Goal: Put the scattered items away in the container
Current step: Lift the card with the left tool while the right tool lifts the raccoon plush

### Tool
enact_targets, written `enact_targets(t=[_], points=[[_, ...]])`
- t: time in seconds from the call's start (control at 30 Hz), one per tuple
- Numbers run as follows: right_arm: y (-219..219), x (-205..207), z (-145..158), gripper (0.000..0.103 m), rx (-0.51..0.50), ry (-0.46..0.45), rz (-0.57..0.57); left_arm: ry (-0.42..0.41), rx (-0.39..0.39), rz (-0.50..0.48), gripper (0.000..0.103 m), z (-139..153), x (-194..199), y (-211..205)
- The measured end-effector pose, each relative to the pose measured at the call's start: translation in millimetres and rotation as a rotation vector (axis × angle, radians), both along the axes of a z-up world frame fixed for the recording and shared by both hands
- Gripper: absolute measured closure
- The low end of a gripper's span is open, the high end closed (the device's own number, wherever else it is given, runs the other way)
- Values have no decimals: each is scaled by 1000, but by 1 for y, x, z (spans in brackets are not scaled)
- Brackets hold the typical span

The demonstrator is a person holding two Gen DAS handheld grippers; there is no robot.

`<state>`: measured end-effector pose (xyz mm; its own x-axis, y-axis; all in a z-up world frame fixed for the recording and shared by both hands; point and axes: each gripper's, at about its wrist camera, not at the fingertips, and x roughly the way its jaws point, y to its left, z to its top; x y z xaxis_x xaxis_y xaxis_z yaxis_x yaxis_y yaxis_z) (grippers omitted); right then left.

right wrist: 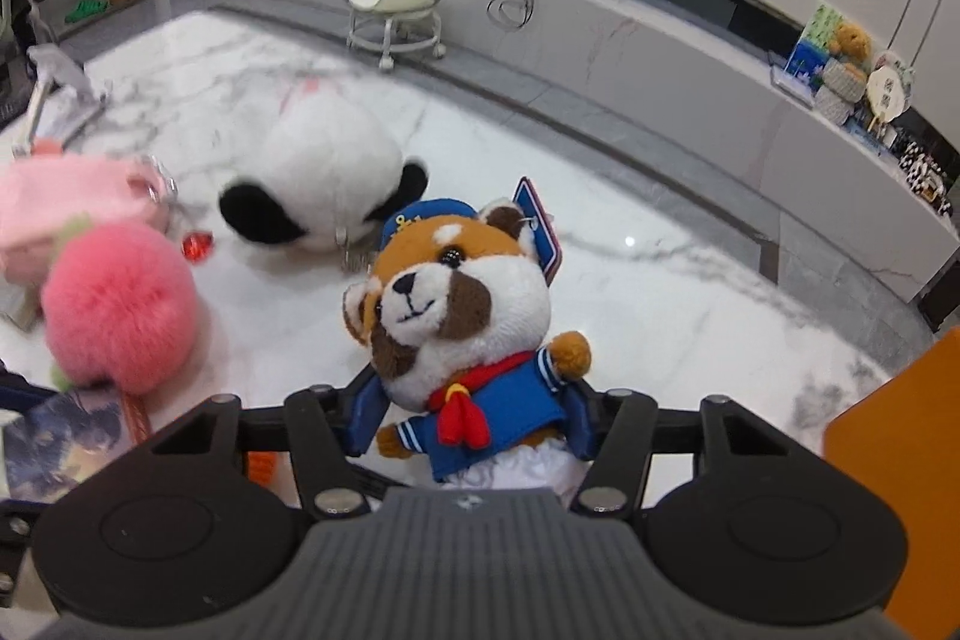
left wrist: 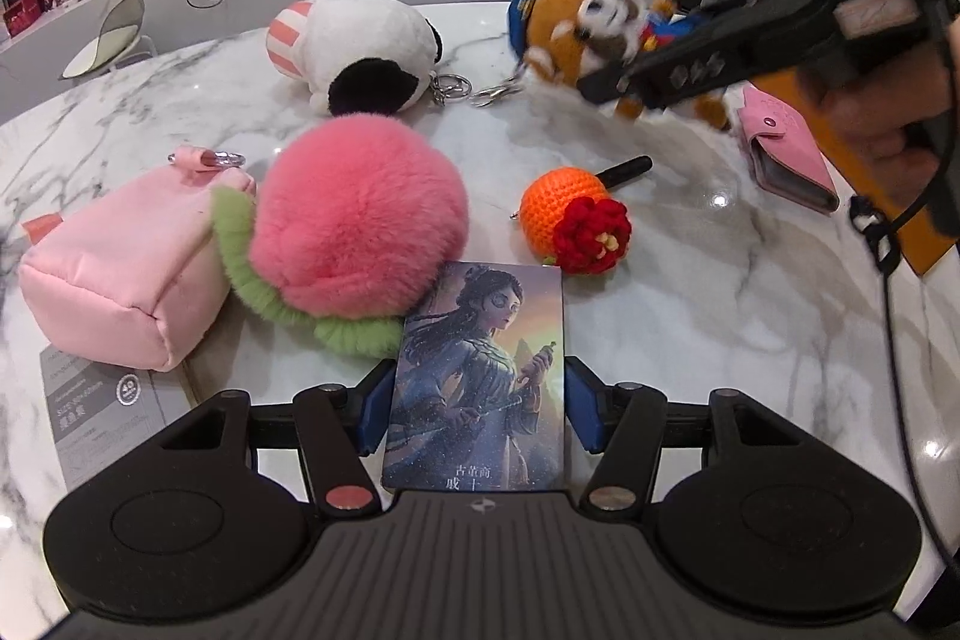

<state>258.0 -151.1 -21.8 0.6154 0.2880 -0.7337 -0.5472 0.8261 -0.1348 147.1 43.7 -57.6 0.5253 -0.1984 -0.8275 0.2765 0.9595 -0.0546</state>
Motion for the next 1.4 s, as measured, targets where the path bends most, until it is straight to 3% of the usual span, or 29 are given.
enact_targets(t=[0.27, 0.67, 0.87, 1.17, 1.27, 1.4], points=[[-33, -24, 74, 43, 103, -143, -6, -65, 16, 8, 36, 39, -12, -8], [-100, -83, 187, 43, 272, -379, -75, -283, 103, -41, 36, 146, -37, -56], [-143, -118, 232, 43, 350, -470, -150, -451, 121, -45, 36, 210, -56, -84], [-217, -198, 300, 43, 418, -695, -270, -843, 47, -94, 36, 307, -110, -141], [-241, -224, 313, 42, 441, -762, -314, -936, 18, -133, 36, 324, -125, -164], [-266, -241, 319, 42, 456, -806, -372, -998, -27, -212, 36, 337, -132, -197]])
